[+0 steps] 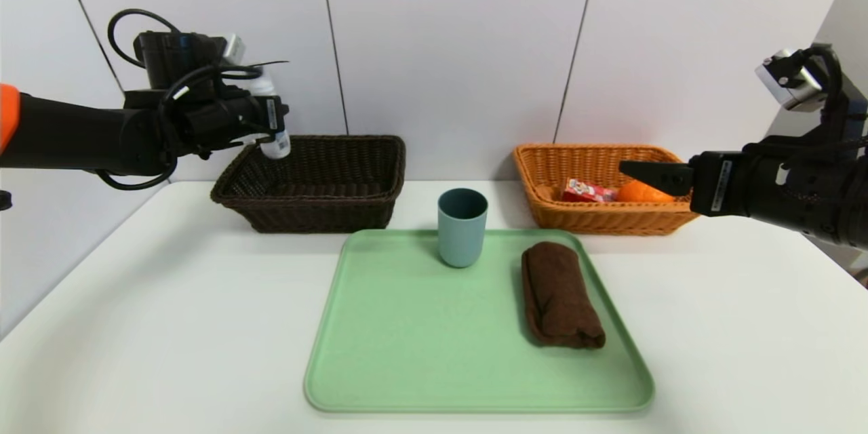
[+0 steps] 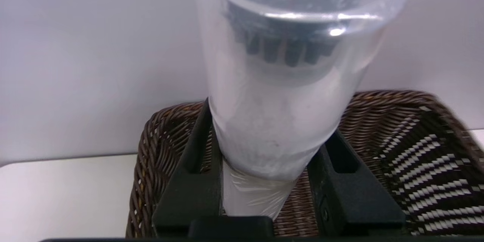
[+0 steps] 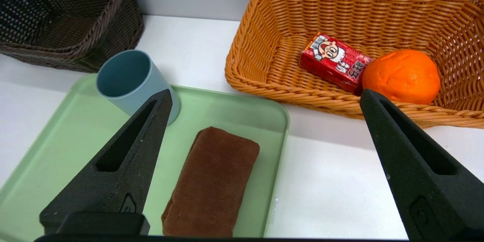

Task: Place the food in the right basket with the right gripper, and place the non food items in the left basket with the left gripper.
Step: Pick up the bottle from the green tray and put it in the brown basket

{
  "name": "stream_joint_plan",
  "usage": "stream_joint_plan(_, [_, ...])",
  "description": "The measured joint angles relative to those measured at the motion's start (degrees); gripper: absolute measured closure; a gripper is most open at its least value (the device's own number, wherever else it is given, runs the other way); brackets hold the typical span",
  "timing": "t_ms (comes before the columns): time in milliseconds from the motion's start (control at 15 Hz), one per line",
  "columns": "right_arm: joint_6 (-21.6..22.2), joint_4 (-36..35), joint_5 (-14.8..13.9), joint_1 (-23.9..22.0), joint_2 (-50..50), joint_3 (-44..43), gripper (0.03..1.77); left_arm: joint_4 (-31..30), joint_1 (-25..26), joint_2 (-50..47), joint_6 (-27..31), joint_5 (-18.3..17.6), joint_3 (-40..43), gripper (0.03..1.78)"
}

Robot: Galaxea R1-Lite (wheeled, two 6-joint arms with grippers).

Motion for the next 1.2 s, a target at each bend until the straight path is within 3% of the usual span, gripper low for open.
stream_joint_plan(133, [-1.2,-2.0,0.1,-0.3,1.2,-0.5,0.09,0.0,0.3,1.6,0.4,0.0,-0.1,1.18])
stream_joint_plan(267, [-6.0,-2.5,1.3,-1.1,2.1,-1.0,0.09,0.3,0.3,2.5,0.7,0.0,-0.1,1.18])
stream_joint_plan(533, [-17.4,9.5,6.0,-4.7,3.3,-4.9,0.09,0.2,0.8,3.4,0.9,-0.1,-0.1,1.18])
stream_joint_plan(667, [-17.8,14.8,6.3,-6.2,4.2,-8.0,0.09,0.2,1.1,3.8,1.6,-0.1,-0.1,1.18])
stream_joint_plan(1200, [-17.9,15.4,6.4,-9.2,5.5,-9.5,0.09,-0.2,1.4,6.1,1.4,-0.2,-0.1,1.18])
